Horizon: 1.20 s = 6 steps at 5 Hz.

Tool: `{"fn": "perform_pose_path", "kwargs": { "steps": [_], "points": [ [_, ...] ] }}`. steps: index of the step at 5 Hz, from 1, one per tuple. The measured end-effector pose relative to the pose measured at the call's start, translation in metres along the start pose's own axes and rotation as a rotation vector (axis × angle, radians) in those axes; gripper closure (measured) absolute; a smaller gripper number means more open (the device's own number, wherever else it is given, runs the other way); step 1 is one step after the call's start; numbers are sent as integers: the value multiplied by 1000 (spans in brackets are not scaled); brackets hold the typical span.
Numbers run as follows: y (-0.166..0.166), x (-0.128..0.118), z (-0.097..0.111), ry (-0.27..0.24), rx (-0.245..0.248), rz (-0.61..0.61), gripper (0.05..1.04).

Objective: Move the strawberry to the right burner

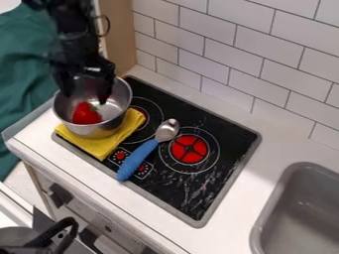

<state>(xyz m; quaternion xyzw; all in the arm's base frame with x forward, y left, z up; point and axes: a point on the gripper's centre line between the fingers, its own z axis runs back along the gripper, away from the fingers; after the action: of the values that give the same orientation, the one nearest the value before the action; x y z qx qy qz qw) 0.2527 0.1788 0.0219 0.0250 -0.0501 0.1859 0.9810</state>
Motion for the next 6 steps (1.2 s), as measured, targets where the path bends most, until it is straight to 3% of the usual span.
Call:
{"fn": "perform_pose_path", "kwargs": {
  "steps": [1,3,4,5,6],
  "points": [
    [3,0,-5,-3,-7,7,83],
    [1,-9,-31,71,-22,10,83],
    [0,-7,-44,91,-27,15,137],
    [-1,-4,-45,78,-25,22,303],
    [-4,-6,-41,65,-13,19,303]
  ]
}}
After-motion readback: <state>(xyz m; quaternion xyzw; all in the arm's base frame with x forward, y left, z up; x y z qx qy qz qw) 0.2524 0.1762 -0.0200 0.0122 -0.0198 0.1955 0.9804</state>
